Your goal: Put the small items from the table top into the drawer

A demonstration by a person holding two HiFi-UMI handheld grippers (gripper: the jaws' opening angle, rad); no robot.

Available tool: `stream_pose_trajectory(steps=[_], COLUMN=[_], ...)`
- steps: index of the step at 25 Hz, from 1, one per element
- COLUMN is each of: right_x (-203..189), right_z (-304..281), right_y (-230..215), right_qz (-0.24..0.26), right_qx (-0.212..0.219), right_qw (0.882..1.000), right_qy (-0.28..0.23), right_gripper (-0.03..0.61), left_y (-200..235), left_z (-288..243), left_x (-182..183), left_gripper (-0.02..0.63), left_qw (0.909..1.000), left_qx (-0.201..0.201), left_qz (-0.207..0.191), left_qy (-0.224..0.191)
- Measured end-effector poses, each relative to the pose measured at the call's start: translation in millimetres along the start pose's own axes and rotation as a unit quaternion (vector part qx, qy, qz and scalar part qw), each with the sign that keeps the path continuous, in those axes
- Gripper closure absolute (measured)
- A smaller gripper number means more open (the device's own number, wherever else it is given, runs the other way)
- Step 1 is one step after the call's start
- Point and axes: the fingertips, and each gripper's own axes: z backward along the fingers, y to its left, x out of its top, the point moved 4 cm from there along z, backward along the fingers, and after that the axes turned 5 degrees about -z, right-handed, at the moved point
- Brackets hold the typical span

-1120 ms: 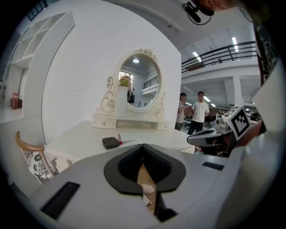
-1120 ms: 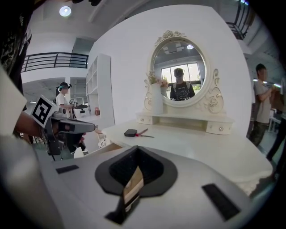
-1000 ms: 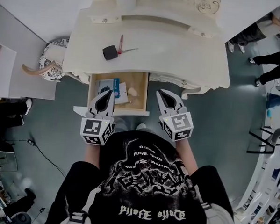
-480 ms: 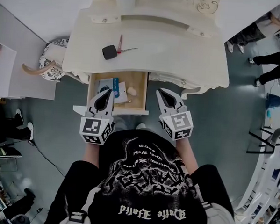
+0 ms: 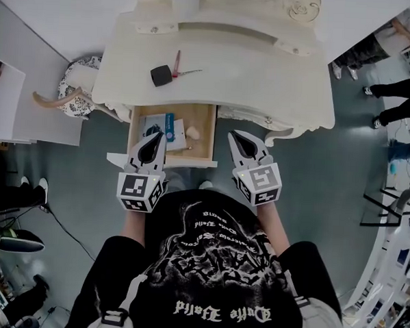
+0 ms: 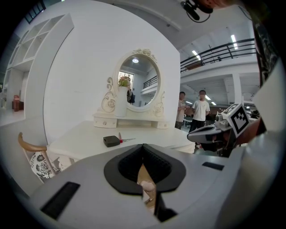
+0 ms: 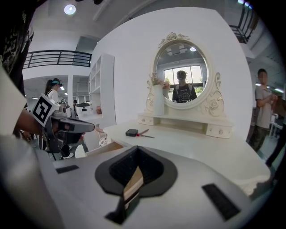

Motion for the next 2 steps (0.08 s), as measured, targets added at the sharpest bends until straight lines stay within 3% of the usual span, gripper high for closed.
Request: stream_pose_trajectory(steps=[2], right_x=[1.0], right_z=[-0.1], right_y=[0.7], right_qz=[0.002], right_qx=[0.001], right_qw=[1.000], right_qy=[-0.002], right_gripper=[0.569], left_y=[-0.8], left_z=[1.1], left_x=[-2.0], left_gripper=[0.598], left_qw=[1.0000], left_qx=[0.001], left_qz=[0.000], left_qy=[0.002])
